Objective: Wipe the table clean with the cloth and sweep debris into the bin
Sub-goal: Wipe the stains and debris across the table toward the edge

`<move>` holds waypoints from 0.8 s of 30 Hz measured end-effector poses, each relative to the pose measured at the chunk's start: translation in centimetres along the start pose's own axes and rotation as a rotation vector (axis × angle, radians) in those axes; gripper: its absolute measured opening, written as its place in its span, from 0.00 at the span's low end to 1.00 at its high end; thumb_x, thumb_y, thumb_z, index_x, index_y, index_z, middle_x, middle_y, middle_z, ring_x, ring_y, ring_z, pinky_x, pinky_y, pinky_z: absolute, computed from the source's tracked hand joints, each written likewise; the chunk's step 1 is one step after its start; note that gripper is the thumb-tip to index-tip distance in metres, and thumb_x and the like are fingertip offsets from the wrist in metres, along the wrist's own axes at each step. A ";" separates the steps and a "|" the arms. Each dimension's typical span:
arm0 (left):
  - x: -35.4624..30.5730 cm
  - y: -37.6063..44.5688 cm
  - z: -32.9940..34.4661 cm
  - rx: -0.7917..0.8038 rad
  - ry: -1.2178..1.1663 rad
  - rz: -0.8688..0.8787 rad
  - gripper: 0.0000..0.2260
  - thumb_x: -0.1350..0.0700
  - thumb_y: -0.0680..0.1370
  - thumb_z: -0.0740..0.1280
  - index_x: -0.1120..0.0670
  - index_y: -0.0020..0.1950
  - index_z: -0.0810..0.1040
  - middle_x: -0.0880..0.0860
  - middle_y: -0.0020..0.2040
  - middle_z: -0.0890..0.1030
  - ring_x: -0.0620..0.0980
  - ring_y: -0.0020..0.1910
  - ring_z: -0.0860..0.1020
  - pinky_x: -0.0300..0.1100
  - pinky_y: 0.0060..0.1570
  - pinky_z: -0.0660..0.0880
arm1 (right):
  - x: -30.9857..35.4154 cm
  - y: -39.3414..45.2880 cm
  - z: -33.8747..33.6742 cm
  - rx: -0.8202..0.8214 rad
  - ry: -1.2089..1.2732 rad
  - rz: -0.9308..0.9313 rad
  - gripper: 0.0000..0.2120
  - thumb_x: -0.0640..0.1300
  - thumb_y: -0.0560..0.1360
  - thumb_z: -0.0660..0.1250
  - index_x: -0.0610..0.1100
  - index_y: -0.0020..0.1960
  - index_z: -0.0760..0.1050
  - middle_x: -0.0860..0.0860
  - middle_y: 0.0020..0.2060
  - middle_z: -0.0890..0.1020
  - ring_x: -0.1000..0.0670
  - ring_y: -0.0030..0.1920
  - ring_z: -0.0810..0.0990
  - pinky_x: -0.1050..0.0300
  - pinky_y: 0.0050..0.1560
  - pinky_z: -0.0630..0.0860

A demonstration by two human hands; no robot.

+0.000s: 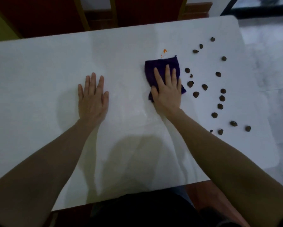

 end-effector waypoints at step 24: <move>0.3 0.0 0.4 0.003 0.023 -0.001 0.27 0.45 0.83 0.44 0.50 0.82 0.49 0.53 0.82 0.48 0.53 0.81 0.46 0.56 0.78 0.45 | 3.7 8.9 0.0 0.130 -0.036 -0.335 0.28 0.55 0.80 0.54 0.56 0.79 0.55 0.48 0.80 0.54 0.42 0.79 0.49 0.44 0.77 0.50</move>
Point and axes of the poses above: each hand's wrist, its own y-axis towards the middle knuckle, its own z-axis out of the palm, x = y × z, the point moved 5 cm from there along y, towards the middle knuckle
